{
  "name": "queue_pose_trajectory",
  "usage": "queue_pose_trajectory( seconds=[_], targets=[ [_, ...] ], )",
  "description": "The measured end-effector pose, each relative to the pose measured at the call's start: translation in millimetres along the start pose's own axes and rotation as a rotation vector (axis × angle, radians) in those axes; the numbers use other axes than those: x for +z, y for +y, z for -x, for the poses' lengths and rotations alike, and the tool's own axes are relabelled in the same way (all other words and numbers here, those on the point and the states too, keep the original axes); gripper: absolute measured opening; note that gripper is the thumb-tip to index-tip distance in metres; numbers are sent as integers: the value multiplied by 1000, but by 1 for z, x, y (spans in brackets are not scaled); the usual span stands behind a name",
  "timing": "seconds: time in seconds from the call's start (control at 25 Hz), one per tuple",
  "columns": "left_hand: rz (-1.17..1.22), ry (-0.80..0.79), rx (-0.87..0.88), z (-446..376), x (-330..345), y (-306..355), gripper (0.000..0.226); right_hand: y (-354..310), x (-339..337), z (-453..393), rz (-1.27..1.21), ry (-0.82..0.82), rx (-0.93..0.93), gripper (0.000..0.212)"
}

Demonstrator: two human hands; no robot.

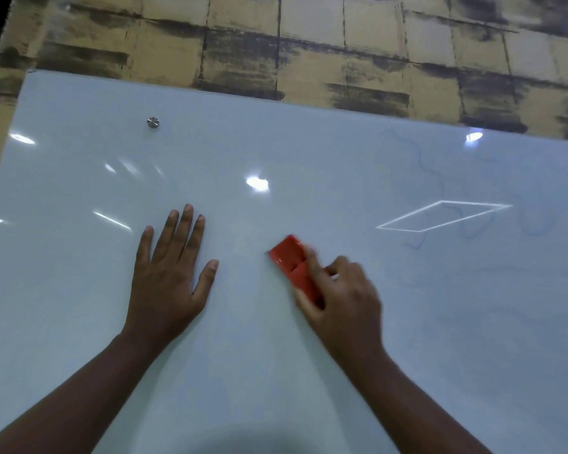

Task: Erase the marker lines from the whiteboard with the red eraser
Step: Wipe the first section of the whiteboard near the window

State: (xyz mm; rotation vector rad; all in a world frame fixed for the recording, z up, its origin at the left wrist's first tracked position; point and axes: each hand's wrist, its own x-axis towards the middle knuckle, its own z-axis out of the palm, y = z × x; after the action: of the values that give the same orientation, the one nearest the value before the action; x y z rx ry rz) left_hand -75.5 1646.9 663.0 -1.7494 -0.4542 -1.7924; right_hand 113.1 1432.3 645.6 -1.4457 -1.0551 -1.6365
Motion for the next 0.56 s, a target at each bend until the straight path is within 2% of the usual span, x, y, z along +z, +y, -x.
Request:
queue_pose_trajectory(
  seconds=[0.12,0.24,0.44,0.56],
  targets=[
    [-15,15,4,10,-2,0,70,47,-15,-4,36,-2,246,62],
    [-8,-7,-7,17,-4,4,71,75,-28,14,48,-21,376,64],
    [-9,-29,-37,30,-5,12,72,72,-29,27,-160,11,462,65],
    [-11,-41,-38,32,-7,12,72,40,-22,32,-226,-6,328,61]
  ],
)
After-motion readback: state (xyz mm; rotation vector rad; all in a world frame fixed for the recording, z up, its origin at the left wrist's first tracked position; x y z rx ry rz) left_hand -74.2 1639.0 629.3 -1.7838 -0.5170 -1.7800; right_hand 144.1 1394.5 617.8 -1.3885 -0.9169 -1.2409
